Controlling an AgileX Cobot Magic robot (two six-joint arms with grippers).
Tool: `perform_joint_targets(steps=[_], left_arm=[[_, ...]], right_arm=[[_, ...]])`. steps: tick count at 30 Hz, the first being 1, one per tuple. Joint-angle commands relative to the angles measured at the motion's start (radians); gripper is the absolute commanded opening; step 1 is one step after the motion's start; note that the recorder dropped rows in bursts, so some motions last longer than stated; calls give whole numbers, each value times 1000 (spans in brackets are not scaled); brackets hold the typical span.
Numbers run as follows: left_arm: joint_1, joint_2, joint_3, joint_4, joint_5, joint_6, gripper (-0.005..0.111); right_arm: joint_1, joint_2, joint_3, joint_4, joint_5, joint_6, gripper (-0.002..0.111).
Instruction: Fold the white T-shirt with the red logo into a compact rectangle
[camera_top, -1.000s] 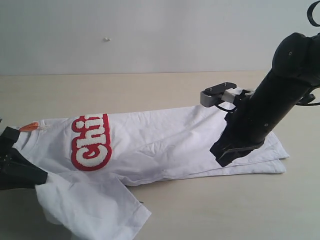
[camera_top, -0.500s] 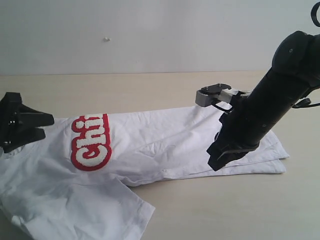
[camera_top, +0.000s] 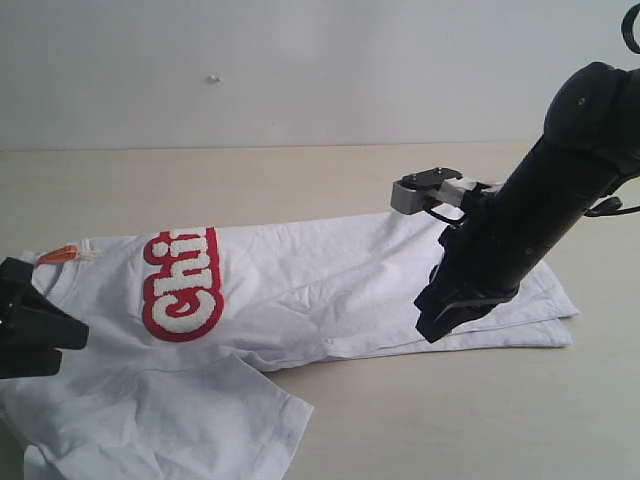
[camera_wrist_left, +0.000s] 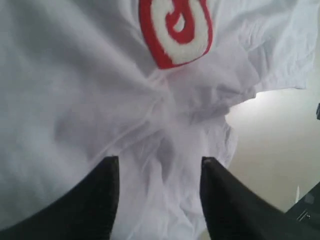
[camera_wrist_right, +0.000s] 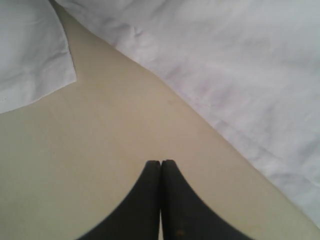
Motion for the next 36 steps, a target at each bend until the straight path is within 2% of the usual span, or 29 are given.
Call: perform_joint_targets(steps=[1,5,13,20,36], left_arm=[[50,-97,84,22,9,-39,50],[67,-186,160,45,-22,-70,50],[67,-256,205,248,-50,-282,53],[67,-247,247,232,-79,-282,61],[63,-145,251,117,-94,-172,61]], right_arm=[[1,-9,3,6,10,-11,0],[1,-9,3,8,5,-11,0],[1,-9,3,15,20,-11,0],[1,-9,3,32,20,-11,0],[1,-9,3,35,16,-13,0]])
